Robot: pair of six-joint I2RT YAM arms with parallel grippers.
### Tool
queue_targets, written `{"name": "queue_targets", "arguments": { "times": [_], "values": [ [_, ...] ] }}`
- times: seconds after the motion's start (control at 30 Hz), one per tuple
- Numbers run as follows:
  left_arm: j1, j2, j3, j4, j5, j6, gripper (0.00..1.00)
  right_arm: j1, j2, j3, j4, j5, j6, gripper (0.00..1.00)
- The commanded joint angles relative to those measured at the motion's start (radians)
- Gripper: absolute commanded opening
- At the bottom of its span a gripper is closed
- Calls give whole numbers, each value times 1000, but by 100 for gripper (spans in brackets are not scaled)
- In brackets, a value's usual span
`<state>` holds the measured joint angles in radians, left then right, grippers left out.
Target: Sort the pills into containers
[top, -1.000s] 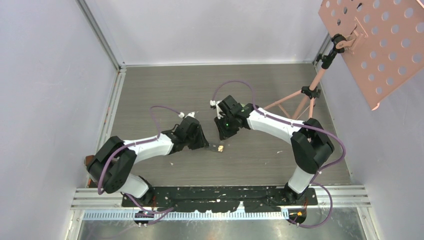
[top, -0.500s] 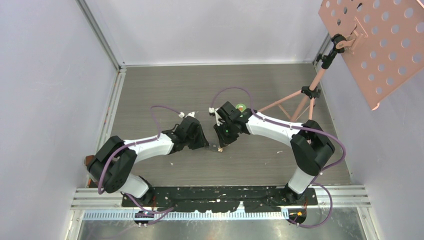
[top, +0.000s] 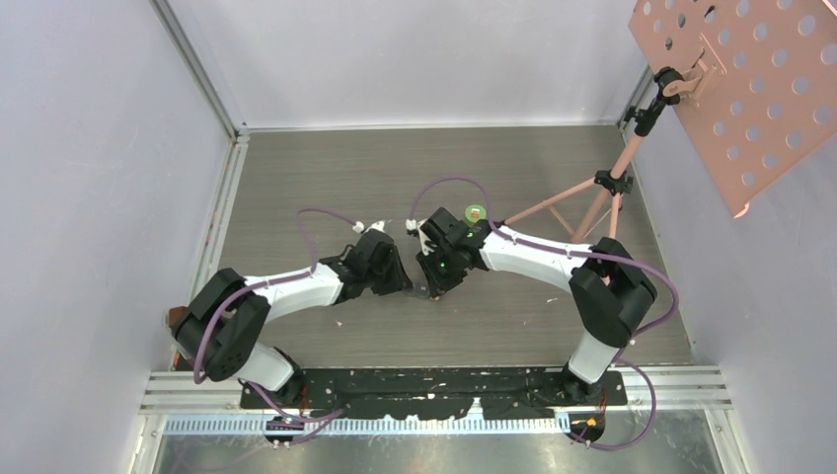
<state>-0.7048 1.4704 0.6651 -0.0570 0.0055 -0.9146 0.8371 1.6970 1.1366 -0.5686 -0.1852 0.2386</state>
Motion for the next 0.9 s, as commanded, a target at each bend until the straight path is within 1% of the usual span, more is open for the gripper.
{"name": "queue_targets", "arguments": {
  "times": [0.0,0.47,0.87],
  "values": [
    [2,52,-32,-110,-98,23,25,9,20,1,14,39,14,18],
    [2,55,-36,-104,-96,23,25,13,49,-26,44,53,25,15],
    [2,60,-35,-104,-95,22,25,30,74,-41,37,110,45,15]
  ]
}}
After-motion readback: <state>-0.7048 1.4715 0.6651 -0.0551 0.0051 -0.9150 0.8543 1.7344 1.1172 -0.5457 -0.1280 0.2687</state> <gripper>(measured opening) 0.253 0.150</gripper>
